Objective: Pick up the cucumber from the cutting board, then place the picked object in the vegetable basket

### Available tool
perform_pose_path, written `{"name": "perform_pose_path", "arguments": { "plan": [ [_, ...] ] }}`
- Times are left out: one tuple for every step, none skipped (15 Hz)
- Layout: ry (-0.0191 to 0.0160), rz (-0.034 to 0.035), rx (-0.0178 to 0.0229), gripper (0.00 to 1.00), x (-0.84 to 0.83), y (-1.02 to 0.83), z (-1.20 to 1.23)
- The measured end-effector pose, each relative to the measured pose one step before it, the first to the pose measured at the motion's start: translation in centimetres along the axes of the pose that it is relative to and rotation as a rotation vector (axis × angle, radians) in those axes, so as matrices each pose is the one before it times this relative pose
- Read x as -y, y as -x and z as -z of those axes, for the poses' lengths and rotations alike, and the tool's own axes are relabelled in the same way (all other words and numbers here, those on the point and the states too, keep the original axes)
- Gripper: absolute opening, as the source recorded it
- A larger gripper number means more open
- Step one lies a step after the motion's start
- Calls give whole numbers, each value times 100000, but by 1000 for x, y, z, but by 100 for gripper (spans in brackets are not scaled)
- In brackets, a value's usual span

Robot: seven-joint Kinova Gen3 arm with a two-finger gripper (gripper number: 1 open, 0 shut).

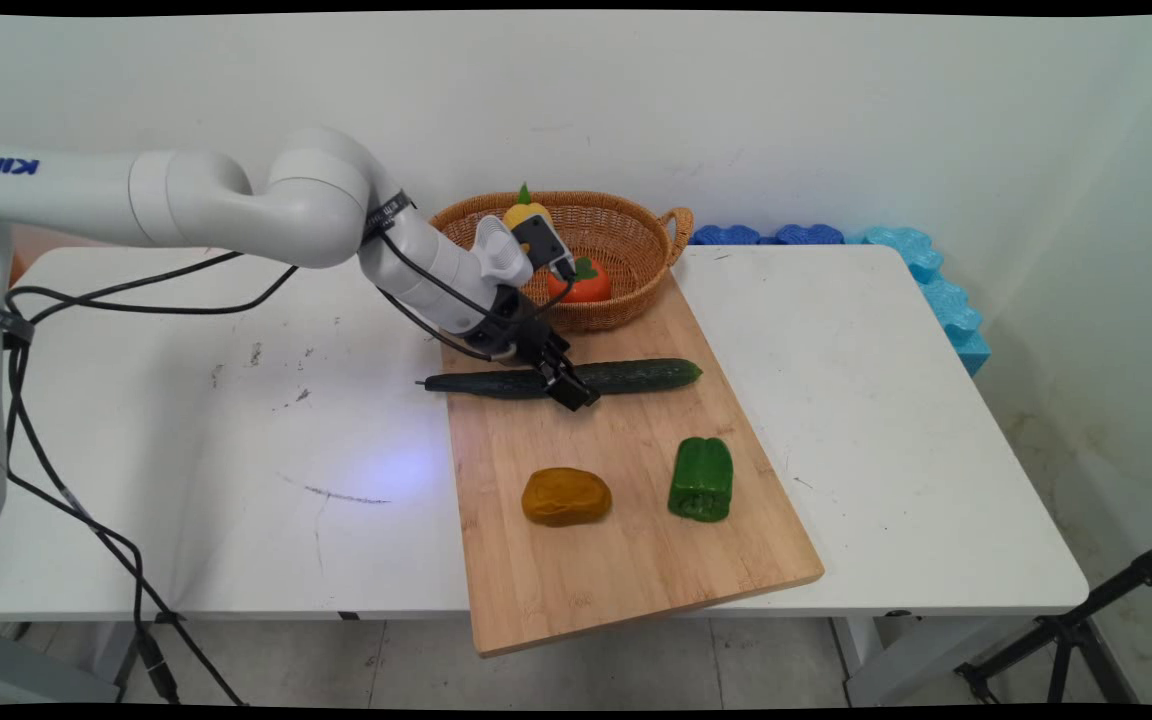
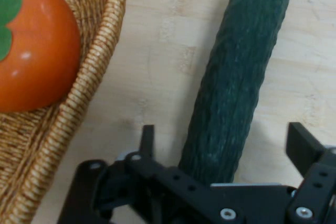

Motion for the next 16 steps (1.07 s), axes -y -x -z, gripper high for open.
{"name": "perform_pose_path", "arguments": {
  "plan": [
    [-122,-35,207,0,7,11,-106],
    [-118,-105,239,0,2,22,-98],
    [-100,-138,223,0,6,23,-65],
    [-58,-108,178,0,3,18,-49],
    [-43,-217,221,0,1,26,-48],
    [-20,-312,250,0,-5,30,-51],
    [80,-305,232,0,-18,28,-54],
    [121,-320,170,0,-31,20,-32],
    [81,-249,96,0,-26,11,-15],
    [194,-421,70,0,-50,8,5],
    [122,-265,31,0,-33,3,9],
    [289,-460,-2,0,-68,-7,35],
    [294,-544,-69,0,-57,-8,74],
    [275,-498,-137,0,-48,-24,97],
    [214,-476,-236,0,-42,-47,147],
    [225,-538,-340,0,-48,-89,194]
  ]
}}
